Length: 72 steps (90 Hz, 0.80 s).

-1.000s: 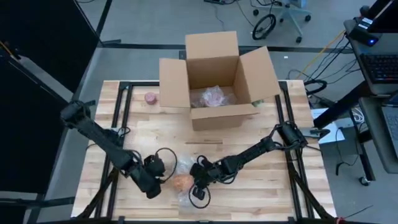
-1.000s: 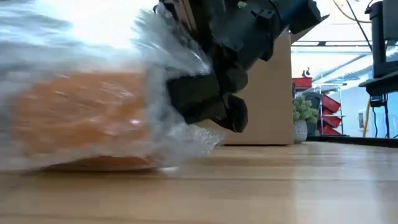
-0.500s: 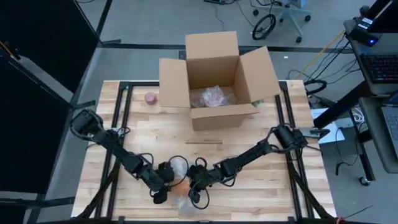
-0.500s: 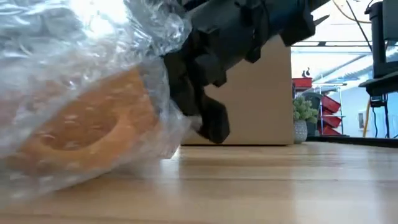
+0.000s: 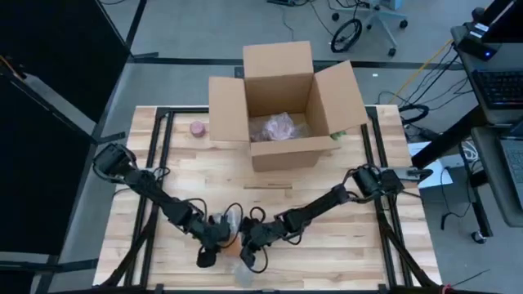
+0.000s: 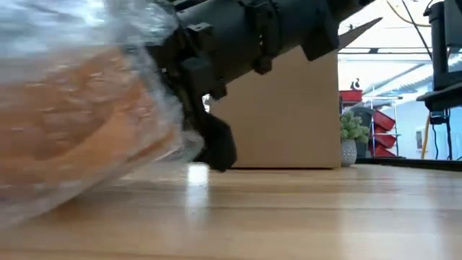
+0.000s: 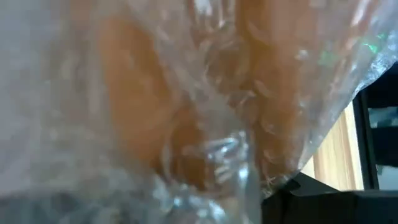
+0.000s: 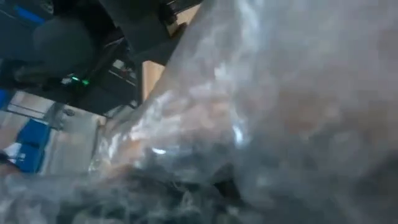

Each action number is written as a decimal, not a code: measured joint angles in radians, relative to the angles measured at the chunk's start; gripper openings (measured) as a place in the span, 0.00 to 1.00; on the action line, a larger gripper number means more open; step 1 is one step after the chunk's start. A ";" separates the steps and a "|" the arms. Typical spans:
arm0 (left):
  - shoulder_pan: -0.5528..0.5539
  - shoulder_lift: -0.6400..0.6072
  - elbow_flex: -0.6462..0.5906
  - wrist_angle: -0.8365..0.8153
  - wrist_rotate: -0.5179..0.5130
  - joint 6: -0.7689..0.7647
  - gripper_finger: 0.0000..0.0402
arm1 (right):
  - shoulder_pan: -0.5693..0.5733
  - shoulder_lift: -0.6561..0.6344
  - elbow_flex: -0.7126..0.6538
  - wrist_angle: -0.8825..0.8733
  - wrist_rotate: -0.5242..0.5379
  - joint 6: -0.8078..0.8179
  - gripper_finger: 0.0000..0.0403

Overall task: Wrap mug
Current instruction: Wrap the orange cup with the bubble wrap

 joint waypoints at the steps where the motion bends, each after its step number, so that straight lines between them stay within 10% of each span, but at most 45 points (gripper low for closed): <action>1: -0.004 0.000 0.000 -0.002 -0.005 -0.004 0.25 | 0.000 -0.002 0.000 -0.004 0.000 -0.003 0.00; 72: -0.145 -0.136 -0.008 -0.268 -0.053 -0.272 0.25 | 0.004 -0.118 -0.006 -0.164 -0.067 0.040 0.13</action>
